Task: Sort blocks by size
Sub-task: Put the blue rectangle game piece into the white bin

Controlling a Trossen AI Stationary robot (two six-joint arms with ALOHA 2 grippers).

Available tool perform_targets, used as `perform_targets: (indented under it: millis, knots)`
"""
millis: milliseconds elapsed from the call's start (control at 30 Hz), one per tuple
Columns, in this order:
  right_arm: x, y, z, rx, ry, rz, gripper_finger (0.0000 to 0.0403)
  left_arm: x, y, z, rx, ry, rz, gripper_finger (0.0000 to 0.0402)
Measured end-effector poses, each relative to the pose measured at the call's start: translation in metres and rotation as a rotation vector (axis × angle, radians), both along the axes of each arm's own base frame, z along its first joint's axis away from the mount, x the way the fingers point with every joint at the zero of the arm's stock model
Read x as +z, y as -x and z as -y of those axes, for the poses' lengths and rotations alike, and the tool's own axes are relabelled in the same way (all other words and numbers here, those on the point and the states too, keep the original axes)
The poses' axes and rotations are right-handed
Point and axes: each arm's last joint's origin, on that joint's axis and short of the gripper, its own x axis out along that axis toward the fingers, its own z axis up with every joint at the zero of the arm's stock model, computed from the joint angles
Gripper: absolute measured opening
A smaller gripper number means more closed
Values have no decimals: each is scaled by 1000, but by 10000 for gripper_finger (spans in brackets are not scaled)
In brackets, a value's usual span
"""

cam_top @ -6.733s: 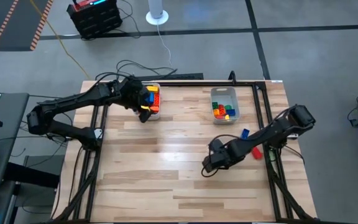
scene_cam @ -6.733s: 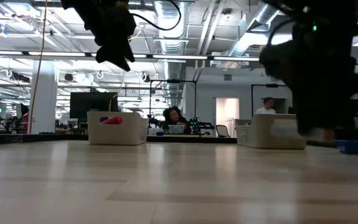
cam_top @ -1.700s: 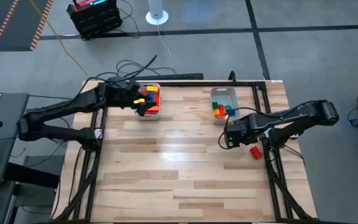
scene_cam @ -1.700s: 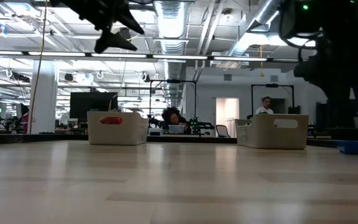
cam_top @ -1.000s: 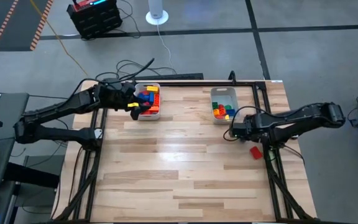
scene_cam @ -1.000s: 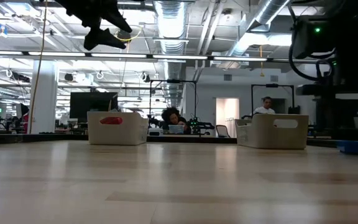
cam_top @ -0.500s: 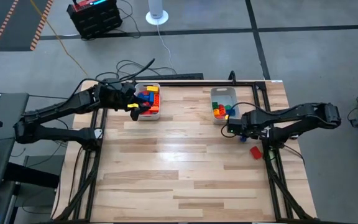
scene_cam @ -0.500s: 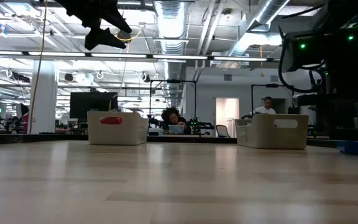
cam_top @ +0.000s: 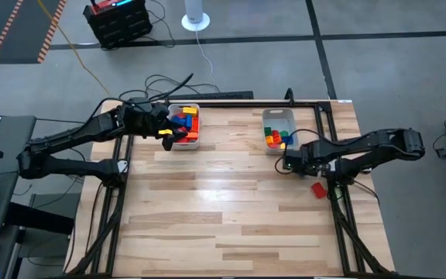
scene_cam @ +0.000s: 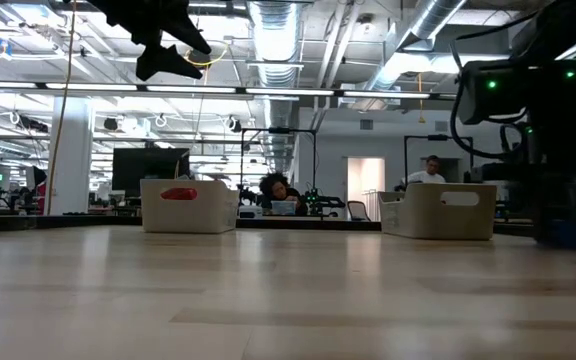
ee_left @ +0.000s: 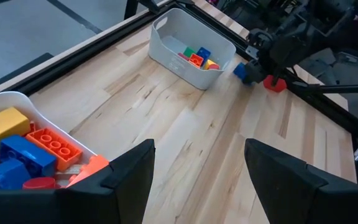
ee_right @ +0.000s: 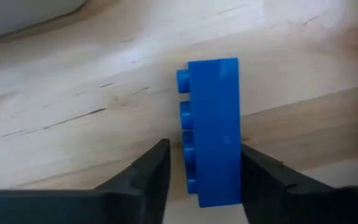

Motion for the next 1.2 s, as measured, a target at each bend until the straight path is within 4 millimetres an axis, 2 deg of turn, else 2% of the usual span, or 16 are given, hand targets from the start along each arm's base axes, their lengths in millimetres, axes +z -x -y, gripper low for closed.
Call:
perform_targets:
  millis: [200, 367, 533, 633, 767, 1033, 1200]
  knots:
    - [0, -5, -3, 98, 14, 38, 114, 0, 0, 0, -2, -5, -1, 245]
    - [10, -29, -9, 261, 47, 239, 114, 0, -1, 1, -42, -17, -6, 245]
    - [38, -64, -25, 575, 148, 517, 117, -7, -11, 2, -221, 13, -5, 245]
    - [60, -83, -36, 741, 258, 712, 128, -11, -26, 3, -314, 52, 37, 245]
    - [88, -99, -39, 791, 450, 895, 125, -12, -52, 8, -416, 52, 126, 245]
    - [131, -114, -40, 887, 676, 1059, 122, -18, -96, 27, -622, 78, 304, 245]
    - [154, -118, -41, 922, 783, 1096, 122, -21, -116, 28, -569, 98, 400, 245]
